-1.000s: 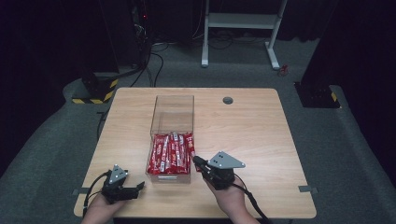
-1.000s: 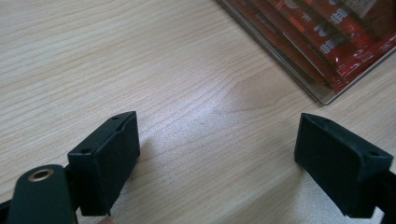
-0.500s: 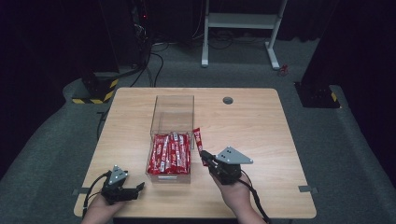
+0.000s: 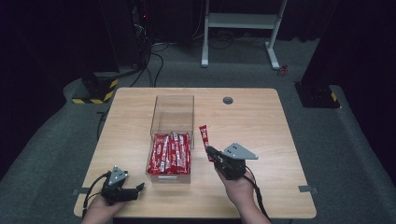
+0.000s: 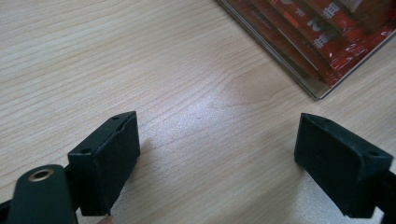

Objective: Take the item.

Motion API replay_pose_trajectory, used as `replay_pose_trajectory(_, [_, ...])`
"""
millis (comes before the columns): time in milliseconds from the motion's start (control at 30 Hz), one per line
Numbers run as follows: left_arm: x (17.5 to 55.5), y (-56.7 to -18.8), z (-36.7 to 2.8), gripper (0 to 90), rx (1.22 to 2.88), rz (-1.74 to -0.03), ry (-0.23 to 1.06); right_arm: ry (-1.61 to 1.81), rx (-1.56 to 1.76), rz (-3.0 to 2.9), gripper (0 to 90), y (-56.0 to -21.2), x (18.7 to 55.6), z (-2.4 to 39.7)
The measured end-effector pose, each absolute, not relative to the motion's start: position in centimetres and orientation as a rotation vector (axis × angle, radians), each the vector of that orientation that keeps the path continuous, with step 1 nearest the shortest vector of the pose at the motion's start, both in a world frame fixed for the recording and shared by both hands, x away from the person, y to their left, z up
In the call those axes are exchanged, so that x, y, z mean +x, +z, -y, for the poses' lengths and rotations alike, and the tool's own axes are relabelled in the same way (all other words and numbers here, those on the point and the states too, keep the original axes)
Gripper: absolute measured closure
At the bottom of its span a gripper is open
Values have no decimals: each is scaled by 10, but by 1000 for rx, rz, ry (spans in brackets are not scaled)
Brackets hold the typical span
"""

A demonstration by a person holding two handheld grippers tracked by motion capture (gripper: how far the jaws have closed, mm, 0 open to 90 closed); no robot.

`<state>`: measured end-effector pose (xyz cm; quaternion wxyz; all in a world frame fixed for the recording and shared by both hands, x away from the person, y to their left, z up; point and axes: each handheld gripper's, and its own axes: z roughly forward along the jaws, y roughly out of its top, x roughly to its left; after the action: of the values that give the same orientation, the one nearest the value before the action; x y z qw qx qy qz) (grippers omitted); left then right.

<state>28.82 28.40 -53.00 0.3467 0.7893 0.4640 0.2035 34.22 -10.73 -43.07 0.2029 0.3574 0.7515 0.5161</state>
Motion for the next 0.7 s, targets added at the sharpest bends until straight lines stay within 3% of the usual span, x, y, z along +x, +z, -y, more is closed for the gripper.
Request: replay_pose_trajectory(700, [287,-530,-284,145,2044,-1207,529,1321,1064,-2101,894,-456,365,112])
